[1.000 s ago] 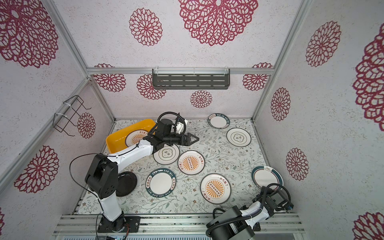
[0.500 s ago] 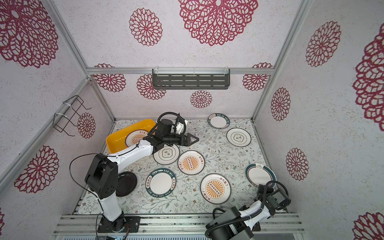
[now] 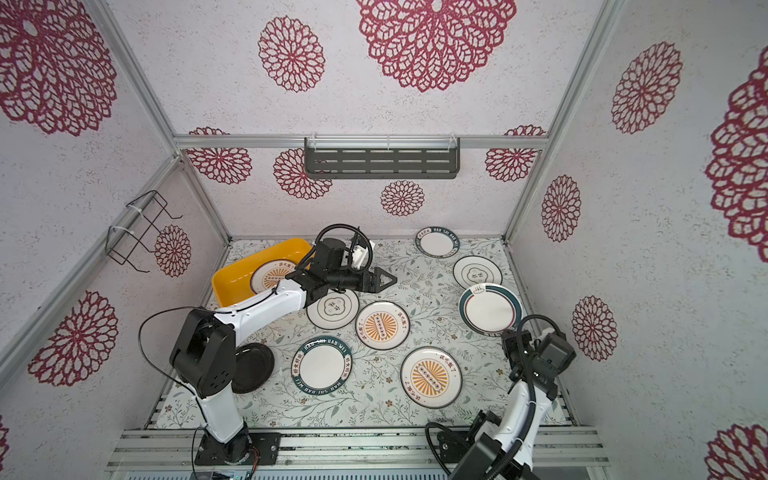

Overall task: Place the plates into the plastic bin on the countertop
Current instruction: 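Carry the raised plate toward the left gripper at table centre, then grasp the plate rim with the left gripper while the right gripper holds it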

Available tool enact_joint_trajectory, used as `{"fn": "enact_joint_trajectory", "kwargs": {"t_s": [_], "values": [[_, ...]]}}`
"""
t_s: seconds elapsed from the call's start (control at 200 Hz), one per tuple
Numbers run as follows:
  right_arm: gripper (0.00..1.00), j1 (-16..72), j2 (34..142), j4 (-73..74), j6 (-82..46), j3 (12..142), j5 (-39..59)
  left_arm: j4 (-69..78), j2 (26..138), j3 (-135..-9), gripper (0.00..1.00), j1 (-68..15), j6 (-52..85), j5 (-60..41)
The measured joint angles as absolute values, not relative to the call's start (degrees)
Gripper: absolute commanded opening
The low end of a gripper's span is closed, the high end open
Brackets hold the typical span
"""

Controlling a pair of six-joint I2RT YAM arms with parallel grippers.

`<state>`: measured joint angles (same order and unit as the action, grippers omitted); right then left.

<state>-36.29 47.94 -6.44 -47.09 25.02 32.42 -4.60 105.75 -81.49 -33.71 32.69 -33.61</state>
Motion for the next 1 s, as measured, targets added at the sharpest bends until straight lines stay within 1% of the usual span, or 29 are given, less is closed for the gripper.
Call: {"fn": "enact_joint_trajectory", "kwargs": {"t_s": [0.235, 0.505, 0.585, 0.701, 0.856, 0.946, 1.001], "values": [[0.0, -21.1, 51.5, -4.5, -47.8, 30.5, 31.0, -6.4, 105.8, -81.6, 1.0, -31.5, 32.9, -33.3], [0.0, -3.0, 60.7, -2.7, -47.4, 38.7, 28.1, -8.0, 105.8, -82.3, 0.96, -30.9, 33.1, -34.5], [0.0, 1.0, 64.1, -2.1, -46.7, 41.5, 27.3, -8.4, 106.0, -82.8, 0.91, -30.7, 33.1, -35.2], [0.0, 4.6, 67.8, -1.1, -46.0, 44.0, 27.4, -8.8, 106.5, -83.5, 0.86, -30.5, 33.2, -35.5], [0.0, 6.2, 69.6, -0.3, -45.6, 45.5, 27.7, -10.6, 107.4, -83.5, 0.78, -29.8, 32.9, -34.8], [0.0, 6.9, 69.6, 0.2, -45.6, 45.9, 28.2, -11.6, 108.2, -83.5, 0.73, -29.3, 33.1, -34.1], [0.0, 7.2, 69.6, 0.5, -45.6, 46.2, 28.5, -11.7, 108.8, -83.5, 0.67, -28.9, 33.2, -34.0]]}}
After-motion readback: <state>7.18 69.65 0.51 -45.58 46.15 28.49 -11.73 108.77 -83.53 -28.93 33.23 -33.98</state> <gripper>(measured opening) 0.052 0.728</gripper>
